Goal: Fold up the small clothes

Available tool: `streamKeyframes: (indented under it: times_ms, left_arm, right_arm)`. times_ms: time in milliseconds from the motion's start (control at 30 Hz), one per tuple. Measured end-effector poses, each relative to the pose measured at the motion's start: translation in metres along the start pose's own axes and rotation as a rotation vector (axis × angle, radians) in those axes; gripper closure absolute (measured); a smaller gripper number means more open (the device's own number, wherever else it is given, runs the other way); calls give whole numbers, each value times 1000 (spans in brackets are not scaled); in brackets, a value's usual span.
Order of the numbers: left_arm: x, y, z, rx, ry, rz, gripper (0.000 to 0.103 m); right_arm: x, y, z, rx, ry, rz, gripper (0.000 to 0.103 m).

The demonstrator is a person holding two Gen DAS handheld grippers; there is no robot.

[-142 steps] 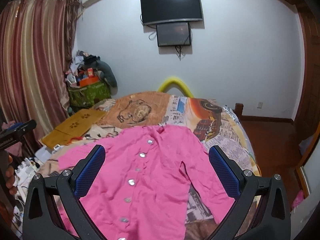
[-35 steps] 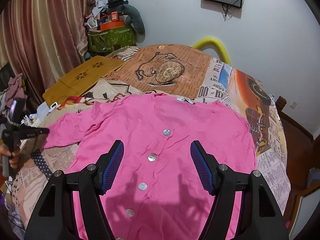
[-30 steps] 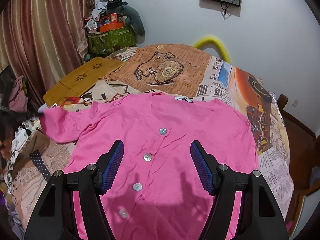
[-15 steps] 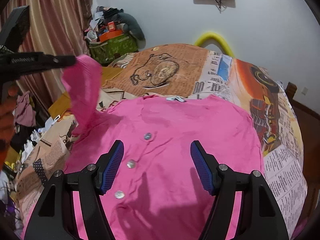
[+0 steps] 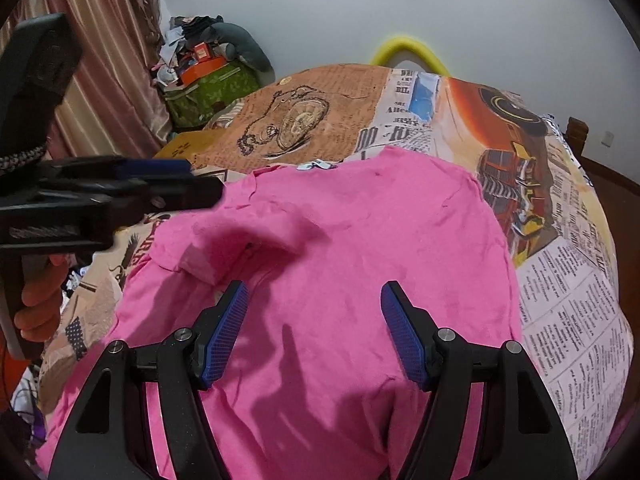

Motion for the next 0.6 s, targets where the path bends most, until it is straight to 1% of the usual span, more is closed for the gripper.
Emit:
streamKeyframes:
  times_ms: [67, 100, 133, 200, 367, 400, 467, 500, 600]
  left_arm:
    - [-22, -5, 1, 14, -21, 28, 32]
    - [-40, -7, -1, 22, -37, 61, 32]
    - [-50, -7, -3, 24, -44, 81, 32]
    - [-85, -5, -12, 10, -74, 141, 32]
    - [-153, 13, -41, -49, -171, 224, 32]
    - [-163, 17, -47, -61, -189, 229, 32]
    - [-175, 21, -58, -81, -216, 215, 32]
    - [-182, 24, -65, -94, -236, 193, 32]
    - [-186, 28, -81, -118, -258, 137, 32]
  right_arm:
    - [-6, 3, 4, 2, -8, 8, 38]
    - [-7, 4, 5, 4, -13, 10, 38]
    - [-9, 6, 6, 6, -18, 12, 38]
    - [-11, 12, 9, 5, -22, 12, 38]
    - [-5, 35, 14, -23, -14, -23, 38]
    - [-3, 39, 14, -28, -8, -30, 38]
    - [4, 46, 17, -32, 10, -46, 38]
    - [8, 49, 18, -31, 19, -52, 38]
    - [17, 56, 22, -34, 41, -68, 38]
Point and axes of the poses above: each gripper's, at about its wrist camera, not at the fingertips, and y roughly the way its jaws point, x to its right, z to its top, the point moved 6 cm from there along y, roughly the way its jaws point, and after that the axes turned 13 degrees about -y, right-handed, at the moved point
